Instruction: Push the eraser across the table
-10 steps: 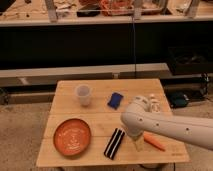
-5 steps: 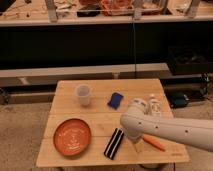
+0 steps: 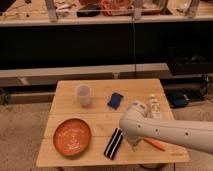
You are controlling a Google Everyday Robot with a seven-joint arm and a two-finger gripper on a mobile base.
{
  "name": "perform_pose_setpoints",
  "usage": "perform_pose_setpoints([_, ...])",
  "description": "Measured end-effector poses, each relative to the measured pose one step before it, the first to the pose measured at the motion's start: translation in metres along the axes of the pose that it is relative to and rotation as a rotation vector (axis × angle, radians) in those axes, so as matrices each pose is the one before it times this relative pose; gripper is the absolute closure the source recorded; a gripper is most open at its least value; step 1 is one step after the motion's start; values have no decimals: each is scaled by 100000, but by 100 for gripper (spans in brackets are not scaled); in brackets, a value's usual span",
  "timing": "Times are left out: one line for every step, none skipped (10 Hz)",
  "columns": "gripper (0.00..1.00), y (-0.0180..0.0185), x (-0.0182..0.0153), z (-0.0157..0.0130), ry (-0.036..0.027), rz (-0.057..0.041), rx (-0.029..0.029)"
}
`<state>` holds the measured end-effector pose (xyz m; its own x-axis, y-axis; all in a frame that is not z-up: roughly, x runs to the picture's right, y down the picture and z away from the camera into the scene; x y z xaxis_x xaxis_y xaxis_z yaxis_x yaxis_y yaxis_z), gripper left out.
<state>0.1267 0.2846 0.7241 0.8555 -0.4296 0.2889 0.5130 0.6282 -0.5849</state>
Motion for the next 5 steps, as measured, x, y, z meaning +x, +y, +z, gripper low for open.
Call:
perform_pose_setpoints([57,192,-183,38,112,-347,-136])
perform_pose_setpoints([61,176,-282,2,-153,-106,-36])
perform_pose_setpoints([72,13,-241,95,498,-571,-4])
perform_pose_setpoints([79,-156,-560,294,-468,-270,-295])
perform_pose_setpoints([89,-535,-552,359,118,-864,269])
